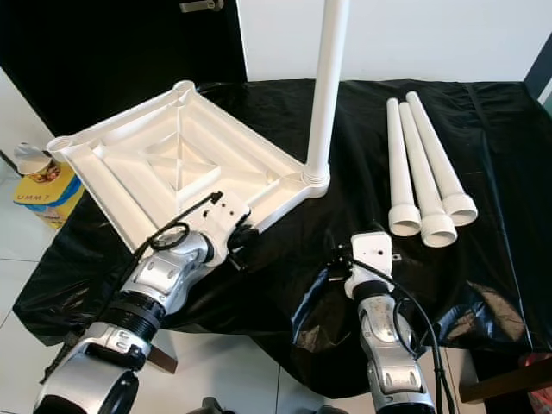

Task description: Building children table

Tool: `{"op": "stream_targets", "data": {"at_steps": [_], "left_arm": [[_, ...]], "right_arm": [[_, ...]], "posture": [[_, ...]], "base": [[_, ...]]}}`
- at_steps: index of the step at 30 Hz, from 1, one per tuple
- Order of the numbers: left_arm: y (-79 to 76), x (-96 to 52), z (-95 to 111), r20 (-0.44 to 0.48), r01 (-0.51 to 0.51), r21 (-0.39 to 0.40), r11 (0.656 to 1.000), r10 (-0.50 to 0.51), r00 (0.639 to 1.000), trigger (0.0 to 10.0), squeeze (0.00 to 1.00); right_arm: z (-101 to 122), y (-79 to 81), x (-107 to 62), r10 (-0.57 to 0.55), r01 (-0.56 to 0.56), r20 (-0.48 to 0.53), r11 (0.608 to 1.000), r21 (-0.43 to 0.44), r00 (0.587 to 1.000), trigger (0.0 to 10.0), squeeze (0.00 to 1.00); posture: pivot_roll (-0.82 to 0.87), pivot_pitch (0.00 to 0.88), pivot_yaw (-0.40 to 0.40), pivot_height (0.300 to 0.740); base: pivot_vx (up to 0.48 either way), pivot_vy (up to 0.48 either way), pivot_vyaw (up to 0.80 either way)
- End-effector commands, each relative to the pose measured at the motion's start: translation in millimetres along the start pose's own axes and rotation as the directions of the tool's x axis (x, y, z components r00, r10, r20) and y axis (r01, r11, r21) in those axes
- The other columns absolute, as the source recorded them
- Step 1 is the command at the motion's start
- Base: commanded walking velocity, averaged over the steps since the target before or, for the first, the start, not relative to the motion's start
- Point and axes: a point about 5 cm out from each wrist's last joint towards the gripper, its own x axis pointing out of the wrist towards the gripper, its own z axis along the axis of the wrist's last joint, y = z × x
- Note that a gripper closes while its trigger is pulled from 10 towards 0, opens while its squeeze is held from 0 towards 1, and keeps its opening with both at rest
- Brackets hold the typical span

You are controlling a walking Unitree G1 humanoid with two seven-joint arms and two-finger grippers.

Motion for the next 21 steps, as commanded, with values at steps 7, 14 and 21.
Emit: {"op": "stream_targets", "data": {"at_steps": [7,14,21], "left_arm": [[-15.3,6.4,-1,0.047,-0.109,-0.109,0.988,0.115,0.992,10.0,1.0],[-2.8,-10.0,13,0.124,-0.096,-0.104,0.99,0.109,0.986,10.0,0.0],[27.1,-49.8,27,0.229,-0.125,-0.072,0.99,0.138,0.964,10.0,0.0]], "right_arm": [[-2,-1.1,2.2,-0.006,0.006,-0.01,1.0,-0.012,1.0,10.0,0.0],[-4,0.4,1.2,0.009,-0.009,-0.027,1.0,-0.015,1.0,10.0,0.0],[-8,2.1,3.4,0.041,-0.042,-0.047,0.999,-0.018,0.998,10.0,0.0]], "posture": [[-0.05,0.043,0.056,0.74],[-0.05,0.046,0.06,0.74],[-0.03,0.055,0.051,0.74]], "base": [[0.0,0.0,0.0],[0.0,0.0,0.0],[0.0,0.0,0.0]]}}
